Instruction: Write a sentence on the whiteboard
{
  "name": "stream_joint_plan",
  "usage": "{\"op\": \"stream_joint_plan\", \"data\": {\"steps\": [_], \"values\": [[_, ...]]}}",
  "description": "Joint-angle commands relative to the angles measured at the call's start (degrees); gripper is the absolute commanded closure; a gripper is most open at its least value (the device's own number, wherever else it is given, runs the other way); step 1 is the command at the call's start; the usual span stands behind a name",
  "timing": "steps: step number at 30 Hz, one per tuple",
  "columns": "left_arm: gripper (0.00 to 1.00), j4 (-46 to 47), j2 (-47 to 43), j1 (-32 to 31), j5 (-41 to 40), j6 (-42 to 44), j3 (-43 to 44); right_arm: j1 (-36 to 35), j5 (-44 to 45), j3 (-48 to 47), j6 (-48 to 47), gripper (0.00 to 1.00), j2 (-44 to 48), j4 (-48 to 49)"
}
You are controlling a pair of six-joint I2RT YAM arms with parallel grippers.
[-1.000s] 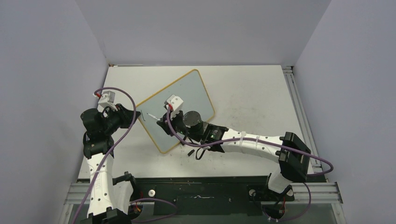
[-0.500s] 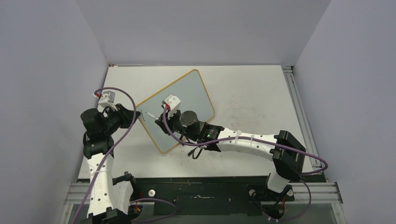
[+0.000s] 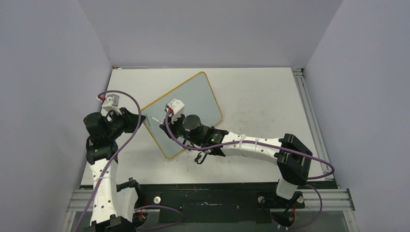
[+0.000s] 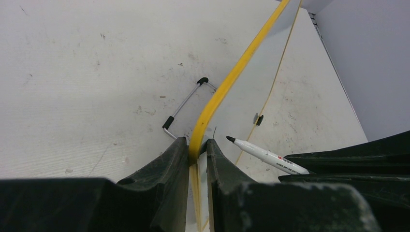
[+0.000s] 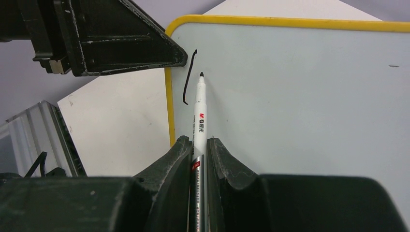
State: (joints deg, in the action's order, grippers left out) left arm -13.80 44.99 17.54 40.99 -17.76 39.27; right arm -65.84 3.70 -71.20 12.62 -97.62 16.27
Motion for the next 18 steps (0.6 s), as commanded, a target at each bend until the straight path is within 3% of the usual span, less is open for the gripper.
{"op": "stream_joint_plan", "data": {"steps": [1, 18], "values": [[1.00, 0.2, -0.3, -0.3, -1.0, 1.3, 2.3, -0.2, 1.1, -3.3, 0.0, 0.95, -1.0, 2.1], [1.00, 0.1, -0.5, -0.4, -1.2, 1.4, 2.4, -0.3, -0.1, -2.4, 0.2, 0.95, -2.0, 1.7]]}}
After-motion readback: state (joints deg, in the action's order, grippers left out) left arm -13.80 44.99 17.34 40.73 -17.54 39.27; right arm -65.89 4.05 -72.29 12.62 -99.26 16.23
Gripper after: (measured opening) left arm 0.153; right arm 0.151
